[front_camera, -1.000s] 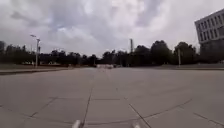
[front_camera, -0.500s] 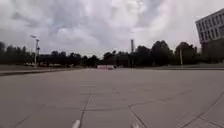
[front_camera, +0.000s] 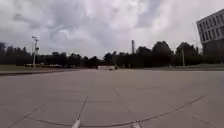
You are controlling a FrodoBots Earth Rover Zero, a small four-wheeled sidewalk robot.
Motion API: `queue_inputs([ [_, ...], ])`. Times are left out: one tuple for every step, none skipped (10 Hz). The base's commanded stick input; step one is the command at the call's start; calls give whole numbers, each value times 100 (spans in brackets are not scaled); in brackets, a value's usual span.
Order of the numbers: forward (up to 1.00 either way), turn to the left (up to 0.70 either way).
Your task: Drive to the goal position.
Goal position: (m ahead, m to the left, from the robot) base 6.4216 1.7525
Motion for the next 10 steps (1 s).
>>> queue_inputs([
  [85,-26],
  [85,-32],
  [85,-18],
  [85,-6],
  [85,0],
  [85,0],
  [85,0],
  [85,0],
  [85,0],
  [85,0],
])
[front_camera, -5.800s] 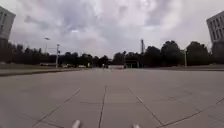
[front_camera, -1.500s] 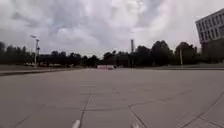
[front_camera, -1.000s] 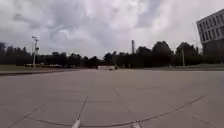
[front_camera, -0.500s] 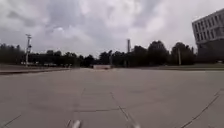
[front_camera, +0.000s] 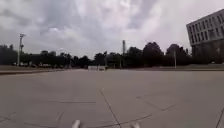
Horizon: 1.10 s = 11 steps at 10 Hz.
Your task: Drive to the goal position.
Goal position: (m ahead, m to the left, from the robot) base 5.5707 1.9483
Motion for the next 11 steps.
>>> queue_inputs([
  [85,0],
  [85,0],
  [85,0],
  [85,0],
  [85,0],
  [85,0],
  [85,0],
  [85,0],
  [85,0],
  [85,0],
  [85,0],
])
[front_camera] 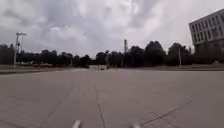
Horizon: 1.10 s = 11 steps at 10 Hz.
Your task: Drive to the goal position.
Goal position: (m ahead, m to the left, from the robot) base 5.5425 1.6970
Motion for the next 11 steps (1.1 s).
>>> queue_inputs([
  [85,0],
  [85,0],
  [85,0],
  [85,0],
  [85,0],
  [85,0],
  [85,0],
  [85,0],
  [85,0],
  [85,0],
  [85,0],
])
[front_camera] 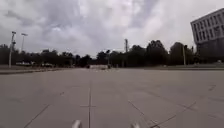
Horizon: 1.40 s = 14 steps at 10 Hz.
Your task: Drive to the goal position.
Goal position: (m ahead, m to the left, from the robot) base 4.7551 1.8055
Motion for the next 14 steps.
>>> queue_inputs([
  [85,0],
  [85,0],
  [85,0],
  [85,0],
  [85,0],
  [85,0],
  [85,0],
  [85,0],
  [85,0],
  [85,0],
  [85,0],
  [85,0],
  [85,0],
  [85,0],
])
